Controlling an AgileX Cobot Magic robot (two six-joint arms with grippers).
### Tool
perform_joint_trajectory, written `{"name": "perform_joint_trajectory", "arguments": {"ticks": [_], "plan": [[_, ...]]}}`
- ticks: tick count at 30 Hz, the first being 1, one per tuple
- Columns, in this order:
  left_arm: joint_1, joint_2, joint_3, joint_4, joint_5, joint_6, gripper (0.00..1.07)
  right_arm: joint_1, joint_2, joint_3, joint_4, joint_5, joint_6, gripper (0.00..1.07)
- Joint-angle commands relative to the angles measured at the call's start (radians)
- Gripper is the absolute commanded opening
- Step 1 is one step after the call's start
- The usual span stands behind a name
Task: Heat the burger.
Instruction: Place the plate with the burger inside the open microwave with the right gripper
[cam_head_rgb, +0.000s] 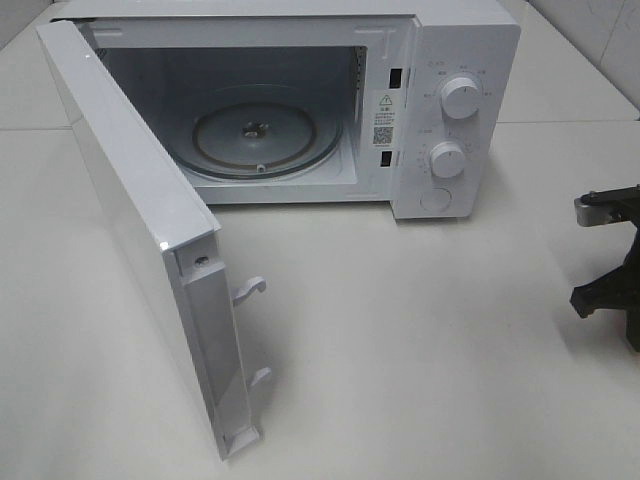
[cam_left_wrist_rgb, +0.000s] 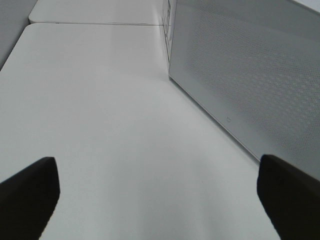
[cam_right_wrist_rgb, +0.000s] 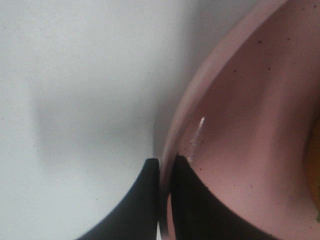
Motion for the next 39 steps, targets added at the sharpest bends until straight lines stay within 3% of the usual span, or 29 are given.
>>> {"name": "perform_joint_trajectory", "arguments": {"ticks": [1, 25, 39], "plan": [[0.002, -0.003, 0.002, -0.003, -0.003, -0.007, 1.05, 0.033, -0.042, 0.01, -0.033, 0.032, 0.038, 0.0], [0.002, -0.003, 0.002, -0.003, -0.003, -0.007, 1.05, 0.356, -0.302, 0.15, -0.186, 0.155, 0.087, 0.0], [0.002, -0.003, 0.002, -0.003, -0.003, -0.007, 1.05, 0.624, -0.434, 0.238, -0.317, 0.205, 0.109, 0.0]]}}
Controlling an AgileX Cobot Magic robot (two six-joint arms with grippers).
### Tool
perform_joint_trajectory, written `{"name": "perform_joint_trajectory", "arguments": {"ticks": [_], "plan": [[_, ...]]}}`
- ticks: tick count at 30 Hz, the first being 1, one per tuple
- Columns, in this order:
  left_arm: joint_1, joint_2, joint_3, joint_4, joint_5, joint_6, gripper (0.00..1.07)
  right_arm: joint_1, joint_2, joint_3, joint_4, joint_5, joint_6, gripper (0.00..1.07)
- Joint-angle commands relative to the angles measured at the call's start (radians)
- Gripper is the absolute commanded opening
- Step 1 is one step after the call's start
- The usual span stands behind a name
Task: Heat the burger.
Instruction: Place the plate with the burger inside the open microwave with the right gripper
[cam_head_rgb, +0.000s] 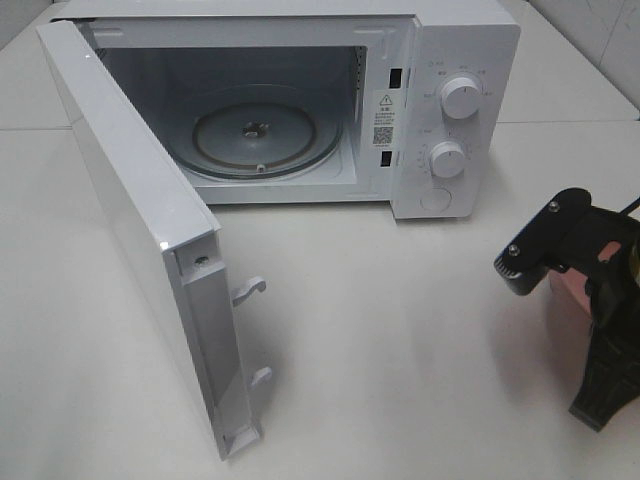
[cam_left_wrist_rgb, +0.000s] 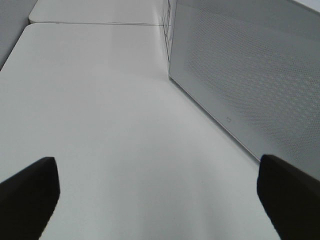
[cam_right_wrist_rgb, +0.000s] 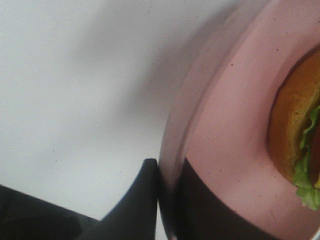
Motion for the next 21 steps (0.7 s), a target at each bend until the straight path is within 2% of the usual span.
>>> {"name": "perform_joint_trajectory", "arguments": {"ticks": [1, 5, 6, 7, 9, 12, 21], "plan": [[0.002, -0.003, 0.002, -0.003, -0.003, -0.007, 1.05, 0.066, -0.042, 0.03, -0.093, 0.034, 0.035, 0.0], [0.002, -0.003, 0.002, -0.003, -0.003, -0.007, 1.05, 0.125, -0.07, 0.059, -0.122, 0.042, 0.043, 0.0], [0.002, -0.003, 0.002, -0.003, -0.003, -0.007, 1.05, 0.169, -0.08, 0.072, -0.128, 0.049, 0.045, 0.0], [0.002, -0.003, 0.002, -0.003, -0.003, -0.007, 1.05, 0.169, -0.08, 0.072, -0.128, 0.049, 0.045, 0.0], [0.002, -0.003, 0.002, -0.003, -0.003, -0.007, 1.05, 0.237, -0.081, 0.081, -0.129, 0.062, 0.045, 0.0], [0.002, -0.003, 0.002, -0.003, -0.003, -0.007, 1.05, 0.287, -0.083, 0.081, -0.154, 0.059, 0.045, 0.0], [0.002, -0.003, 0.002, -0.003, -0.003, -0.007, 1.05, 0.397, -0.092, 0.081, -0.203, 0.021, -0.017, 0.0]]}}
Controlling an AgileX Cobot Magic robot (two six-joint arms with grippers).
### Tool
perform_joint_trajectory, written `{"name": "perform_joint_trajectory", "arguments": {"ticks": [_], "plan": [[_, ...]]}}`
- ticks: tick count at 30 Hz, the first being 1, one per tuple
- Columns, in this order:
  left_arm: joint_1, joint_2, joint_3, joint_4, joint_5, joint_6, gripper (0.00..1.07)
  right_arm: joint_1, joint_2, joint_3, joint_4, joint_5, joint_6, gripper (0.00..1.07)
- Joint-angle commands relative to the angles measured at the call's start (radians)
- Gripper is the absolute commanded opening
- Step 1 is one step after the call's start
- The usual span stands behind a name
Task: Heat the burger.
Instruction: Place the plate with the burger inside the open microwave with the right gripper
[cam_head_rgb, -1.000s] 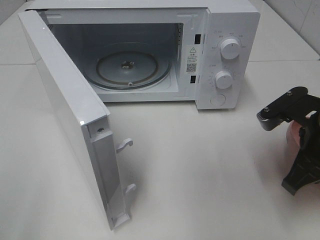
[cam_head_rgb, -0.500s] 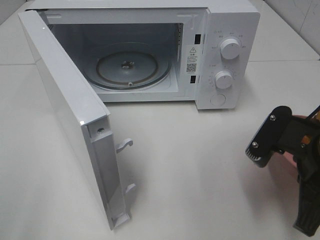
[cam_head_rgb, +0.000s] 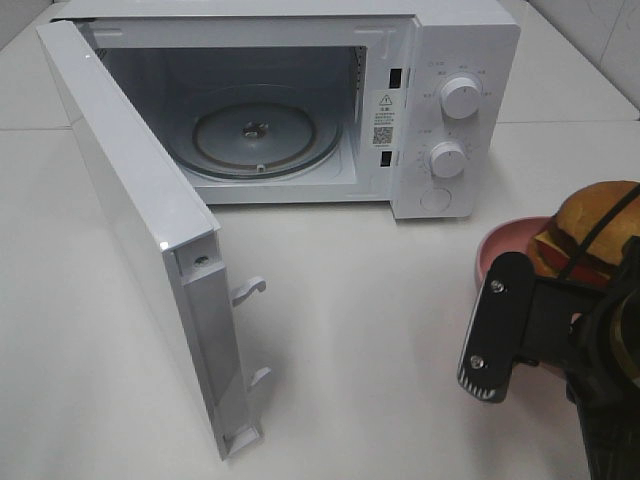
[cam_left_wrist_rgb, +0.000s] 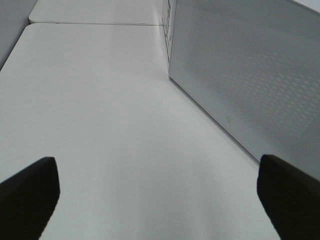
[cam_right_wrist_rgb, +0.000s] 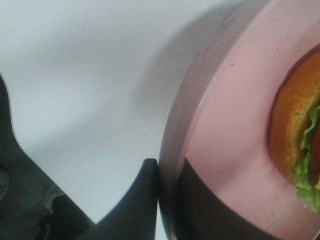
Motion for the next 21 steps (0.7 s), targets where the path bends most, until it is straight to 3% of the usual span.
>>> {"name": "perform_joint_trajectory", "arguments": {"ticks": [1, 16, 21], "plan": [[0.002, -0.003, 0.002, -0.003, -0.003, -0.007, 1.05, 0.041, -0.012, 0.002, -0.058, -0.029, -0.052, 0.0], [0.002, -0.003, 0.002, -0.003, -0.003, -0.007, 1.05, 0.042, -0.012, 0.002, -0.009, -0.213, -0.572, 0.0], [0.002, -0.003, 0.002, -0.003, -0.003, -0.007, 1.05, 0.042, -0.012, 0.002, -0.009, -0.259, -0.639, 0.0]]}}
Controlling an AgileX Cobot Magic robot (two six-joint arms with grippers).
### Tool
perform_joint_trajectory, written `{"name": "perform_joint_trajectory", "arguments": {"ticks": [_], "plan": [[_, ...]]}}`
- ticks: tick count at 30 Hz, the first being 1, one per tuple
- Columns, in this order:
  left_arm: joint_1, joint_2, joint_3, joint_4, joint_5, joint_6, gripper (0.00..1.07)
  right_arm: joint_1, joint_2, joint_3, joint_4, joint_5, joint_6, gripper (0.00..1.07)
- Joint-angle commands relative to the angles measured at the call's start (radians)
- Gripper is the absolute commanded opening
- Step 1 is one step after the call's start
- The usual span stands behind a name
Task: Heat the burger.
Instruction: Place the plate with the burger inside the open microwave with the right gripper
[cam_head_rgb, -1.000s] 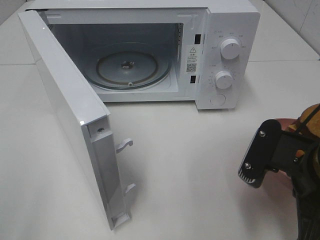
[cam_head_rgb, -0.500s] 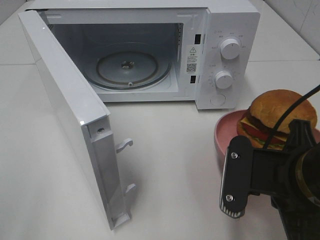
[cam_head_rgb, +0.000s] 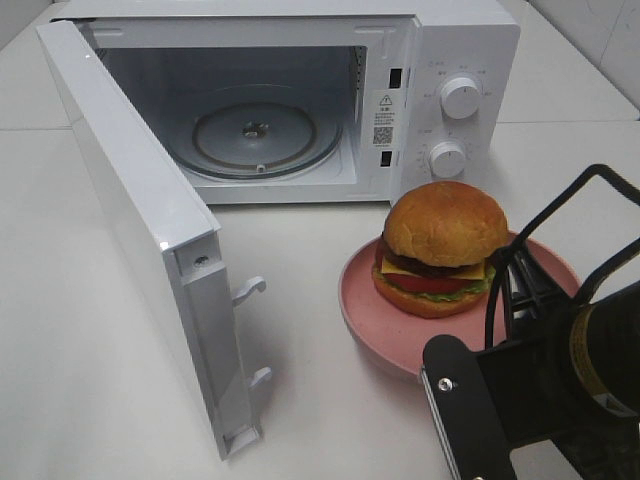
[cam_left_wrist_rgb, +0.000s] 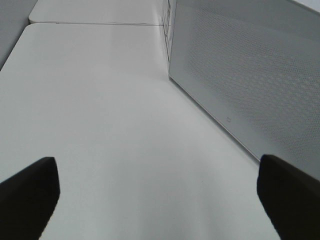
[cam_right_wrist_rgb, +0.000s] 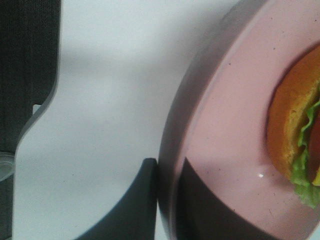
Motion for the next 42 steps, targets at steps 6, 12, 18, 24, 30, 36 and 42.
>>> {"name": "perform_joint_trajectory", "arguments": {"ticks": [6, 12, 18, 24, 30, 36, 42], "plan": [[0.002, -0.003, 0.002, -0.003, -0.003, -0.007, 1.05, -0.002, -0.005, -0.001, -0.03, -0.176, -0.138, 0.0], [0.002, -0.003, 0.002, -0.003, -0.003, -0.007, 1.05, -0.065, 0.046, -0.016, -0.01, -0.272, -0.211, 0.0], [0.002, -0.003, 0.002, -0.003, -0.003, -0.007, 1.05, -0.103, 0.107, -0.078, 0.014, -0.321, -0.279, 0.0], [0.002, -0.003, 0.002, -0.003, -0.003, -0.007, 1.05, -0.118, 0.166, -0.14, 0.019, -0.352, -0.329, 0.0], [0.002, -0.003, 0.002, -0.003, -0.003, -0.007, 1.05, -0.118, 0.193, -0.177, 0.019, -0.365, -0.35, 0.0], [0.002, -0.003, 0.002, -0.003, -0.003, -0.007, 1.05, -0.118, 0.221, -0.216, 0.024, -0.367, -0.362, 0.0], [0.002, -0.003, 0.002, -0.003, -0.003, -0.007, 1.05, -0.118, 0.224, -0.246, 0.035, -0.36, -0.387, 0.0]]}}
